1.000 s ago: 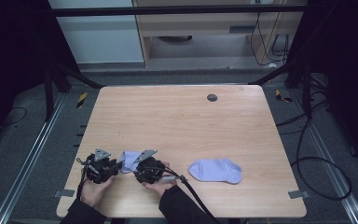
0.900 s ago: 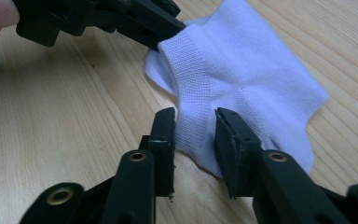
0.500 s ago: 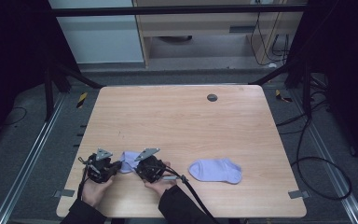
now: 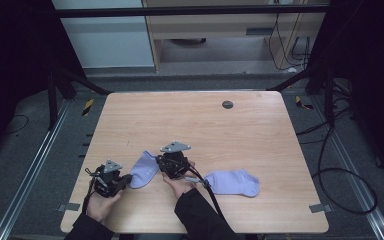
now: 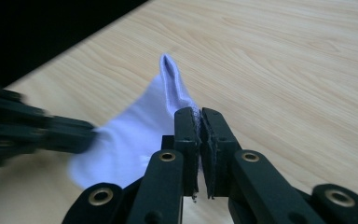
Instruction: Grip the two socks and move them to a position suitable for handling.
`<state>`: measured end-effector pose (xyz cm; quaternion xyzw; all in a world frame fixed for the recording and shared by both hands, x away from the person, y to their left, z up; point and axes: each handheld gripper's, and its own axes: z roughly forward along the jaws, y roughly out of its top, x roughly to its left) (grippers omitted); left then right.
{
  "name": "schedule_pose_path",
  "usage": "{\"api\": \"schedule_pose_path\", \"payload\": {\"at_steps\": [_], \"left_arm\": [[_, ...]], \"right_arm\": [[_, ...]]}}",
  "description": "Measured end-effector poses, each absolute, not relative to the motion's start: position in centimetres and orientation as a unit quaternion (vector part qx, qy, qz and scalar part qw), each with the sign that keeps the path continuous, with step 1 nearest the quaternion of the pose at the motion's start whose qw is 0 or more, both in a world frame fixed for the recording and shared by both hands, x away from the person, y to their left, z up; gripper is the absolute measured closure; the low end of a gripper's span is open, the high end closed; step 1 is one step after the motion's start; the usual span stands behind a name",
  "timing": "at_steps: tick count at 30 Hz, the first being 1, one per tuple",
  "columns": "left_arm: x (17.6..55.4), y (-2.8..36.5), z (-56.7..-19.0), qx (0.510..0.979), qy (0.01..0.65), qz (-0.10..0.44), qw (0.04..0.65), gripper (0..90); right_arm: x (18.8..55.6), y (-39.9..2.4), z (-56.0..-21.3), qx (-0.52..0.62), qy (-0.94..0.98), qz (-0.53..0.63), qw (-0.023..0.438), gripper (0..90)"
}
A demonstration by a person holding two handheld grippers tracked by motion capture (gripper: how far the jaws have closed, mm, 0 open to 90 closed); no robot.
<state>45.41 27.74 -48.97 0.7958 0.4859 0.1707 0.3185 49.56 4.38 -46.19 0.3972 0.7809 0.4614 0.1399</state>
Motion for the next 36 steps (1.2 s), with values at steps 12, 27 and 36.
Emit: {"api": "schedule_pose_path", "payload": {"at_steps": [12,27,36], "left_arm": [[45.0,28.6,-48.4,0.767,0.511,0.178,0.345,69.5],[44.8,27.9,-48.9,0.770,0.525,0.162,0.325,71.3],[45.2,27.4,-48.9,0.779,0.521,0.165,0.308,87.7]], "right_arm": [[52.2,4.4,-47.2,0.399,0.798,0.410,0.192,70.0],[54.3,3.5,-49.5,0.416,0.819,0.360,0.163,70.7],[54.0,3.3,-49.5,0.422,0.819,0.361,0.148,87.8]]}}
